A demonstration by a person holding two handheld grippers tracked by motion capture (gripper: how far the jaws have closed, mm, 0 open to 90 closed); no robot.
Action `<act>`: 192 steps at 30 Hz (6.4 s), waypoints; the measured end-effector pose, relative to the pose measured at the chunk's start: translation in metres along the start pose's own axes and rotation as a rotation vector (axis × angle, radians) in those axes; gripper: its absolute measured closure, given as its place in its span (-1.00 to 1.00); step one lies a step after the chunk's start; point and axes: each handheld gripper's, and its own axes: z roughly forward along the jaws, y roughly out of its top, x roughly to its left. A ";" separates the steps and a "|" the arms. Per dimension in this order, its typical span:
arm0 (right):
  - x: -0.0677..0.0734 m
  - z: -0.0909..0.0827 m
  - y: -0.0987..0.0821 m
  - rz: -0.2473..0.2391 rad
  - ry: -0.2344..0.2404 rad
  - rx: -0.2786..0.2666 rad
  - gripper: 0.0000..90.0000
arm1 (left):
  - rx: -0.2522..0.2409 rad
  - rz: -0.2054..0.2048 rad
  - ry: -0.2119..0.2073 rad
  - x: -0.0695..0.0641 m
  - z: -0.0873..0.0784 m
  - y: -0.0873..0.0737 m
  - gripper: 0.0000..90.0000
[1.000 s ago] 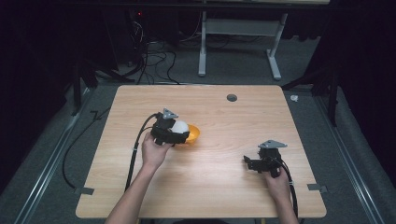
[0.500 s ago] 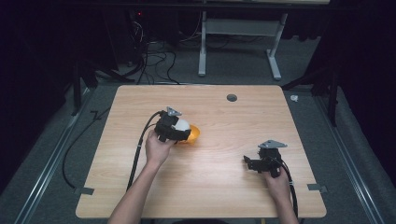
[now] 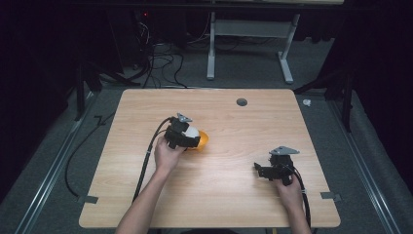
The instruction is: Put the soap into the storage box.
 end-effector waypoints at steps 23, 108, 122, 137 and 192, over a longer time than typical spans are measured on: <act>0.000 0.000 0.000 0.000 0.000 0.002 -0.62 | 0.025 0.004 0.020 -0.003 0.013 -0.002 -0.46; 0.000 0.000 0.000 0.000 0.000 0.003 -0.62 | -0.158 -0.042 0.029 0.014 -0.066 -0.020 -0.45; 0.000 0.000 0.000 0.000 0.000 0.003 -0.62 | -0.158 -0.030 0.064 0.014 -0.076 -0.029 -0.45; 0.000 0.000 0.000 0.000 -0.001 0.003 -0.62 | -0.171 -0.052 0.073 0.019 -0.089 -0.043 -0.46; 0.000 0.000 0.000 -0.002 -0.001 0.002 -0.62 | -0.178 -0.142 0.069 0.023 -0.108 -0.094 -0.47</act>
